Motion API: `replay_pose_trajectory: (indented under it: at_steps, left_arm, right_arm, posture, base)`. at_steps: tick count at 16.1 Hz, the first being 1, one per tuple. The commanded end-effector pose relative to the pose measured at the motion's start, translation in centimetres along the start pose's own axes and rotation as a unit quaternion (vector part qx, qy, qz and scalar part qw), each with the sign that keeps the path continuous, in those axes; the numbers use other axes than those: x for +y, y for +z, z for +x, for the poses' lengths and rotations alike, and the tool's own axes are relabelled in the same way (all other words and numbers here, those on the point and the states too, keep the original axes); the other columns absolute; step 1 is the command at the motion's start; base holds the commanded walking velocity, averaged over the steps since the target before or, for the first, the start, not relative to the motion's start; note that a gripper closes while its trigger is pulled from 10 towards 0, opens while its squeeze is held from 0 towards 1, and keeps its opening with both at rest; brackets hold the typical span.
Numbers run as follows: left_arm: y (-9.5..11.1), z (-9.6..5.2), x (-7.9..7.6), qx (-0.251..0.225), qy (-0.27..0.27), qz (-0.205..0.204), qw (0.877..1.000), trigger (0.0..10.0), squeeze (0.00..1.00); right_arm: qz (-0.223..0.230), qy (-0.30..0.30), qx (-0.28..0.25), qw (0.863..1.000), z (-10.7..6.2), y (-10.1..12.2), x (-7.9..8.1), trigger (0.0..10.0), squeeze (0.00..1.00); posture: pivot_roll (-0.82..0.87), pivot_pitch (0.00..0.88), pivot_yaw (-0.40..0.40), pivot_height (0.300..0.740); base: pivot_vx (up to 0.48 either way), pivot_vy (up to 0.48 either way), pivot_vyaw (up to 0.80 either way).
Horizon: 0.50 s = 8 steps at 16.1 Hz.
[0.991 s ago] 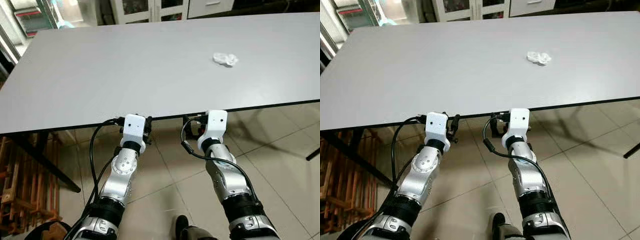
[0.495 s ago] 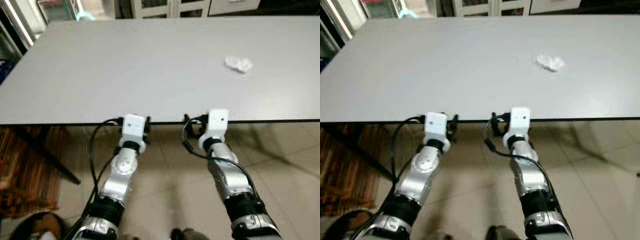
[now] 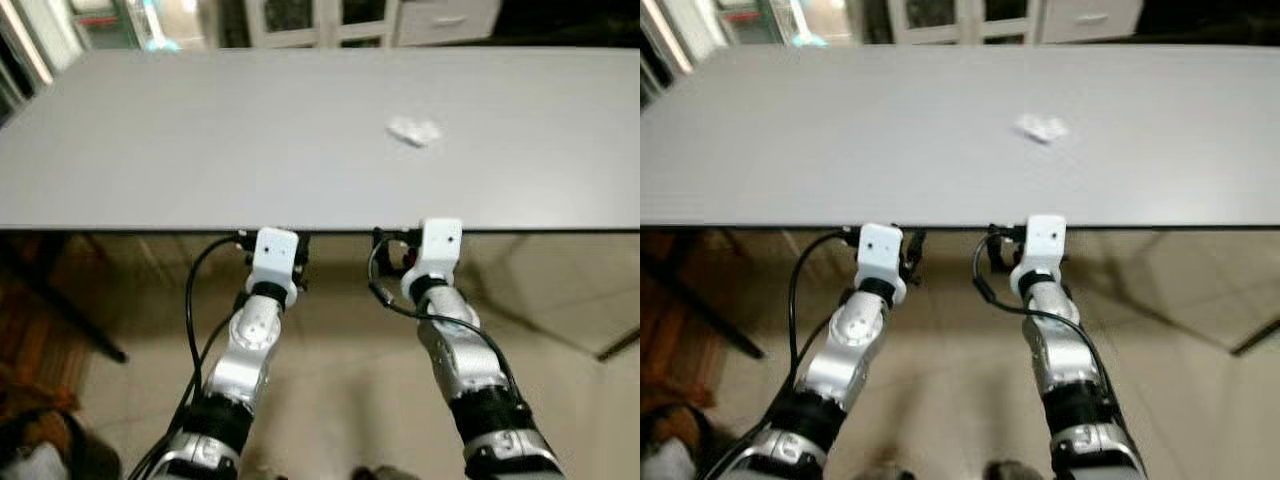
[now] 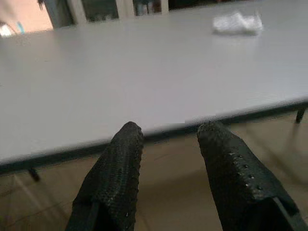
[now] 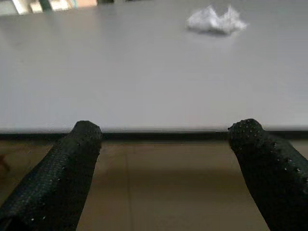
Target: Picking trash to rubbish bin
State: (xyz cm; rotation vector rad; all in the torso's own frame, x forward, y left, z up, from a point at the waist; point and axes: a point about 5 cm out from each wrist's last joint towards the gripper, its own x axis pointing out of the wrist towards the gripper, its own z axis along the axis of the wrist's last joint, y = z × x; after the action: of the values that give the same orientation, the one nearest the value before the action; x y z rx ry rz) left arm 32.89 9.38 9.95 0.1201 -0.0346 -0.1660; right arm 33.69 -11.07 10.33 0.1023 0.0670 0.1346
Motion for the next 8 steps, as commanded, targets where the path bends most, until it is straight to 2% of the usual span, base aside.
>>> replay_pose_trajectory:
  at_steps: [1,8]
  left_arm:
    - [-0.24,-0.04,0.47,0.006,0.007,0.001,1.0,10.0,0.0]
    - [-0.19,0.0,0.48,0.007,0.008,0.002,1.0,10.0,0.0]
  right_arm:
    - [0.003,0.008,0.0,1.0,-0.03,-0.07,0.42,10.0,0.0]
    - [0.002,0.008,-0.001,1.0,-0.01,0.01,0.44,10.0,0.0]
  posture:
    - [-0.06,0.115,0.041,0.74]
    - [-0.05,0.126,0.038,0.74]
  base:
    - [0.0,-0.364,0.0]
    - [0.0,-0.353,0.0]
